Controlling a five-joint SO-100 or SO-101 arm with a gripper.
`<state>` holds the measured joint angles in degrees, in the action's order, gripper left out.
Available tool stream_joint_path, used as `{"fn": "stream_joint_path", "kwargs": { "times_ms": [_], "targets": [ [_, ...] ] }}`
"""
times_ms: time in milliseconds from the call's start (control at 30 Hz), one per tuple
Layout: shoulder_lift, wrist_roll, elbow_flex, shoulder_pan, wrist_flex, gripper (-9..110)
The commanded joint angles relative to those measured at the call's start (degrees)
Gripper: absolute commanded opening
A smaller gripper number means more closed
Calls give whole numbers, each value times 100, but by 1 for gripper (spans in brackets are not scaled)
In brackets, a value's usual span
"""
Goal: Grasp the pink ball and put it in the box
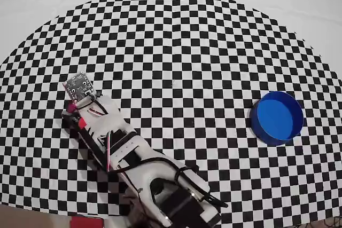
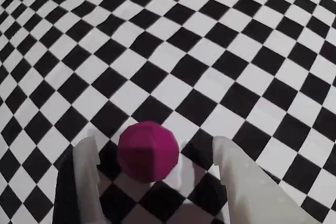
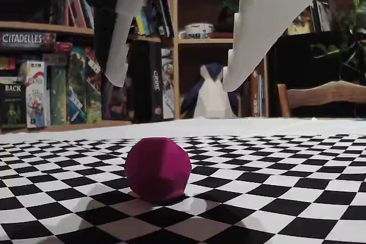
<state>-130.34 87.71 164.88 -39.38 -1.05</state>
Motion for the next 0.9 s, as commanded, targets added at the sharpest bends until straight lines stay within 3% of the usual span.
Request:
{"fn": "stream_joint_path", "kwargs": {
  "times_ms": [0,867],
  "targets": [
    [79,70,-325,9,-88,24],
    [853,70,-589,9,-237,24]
  ]
}}
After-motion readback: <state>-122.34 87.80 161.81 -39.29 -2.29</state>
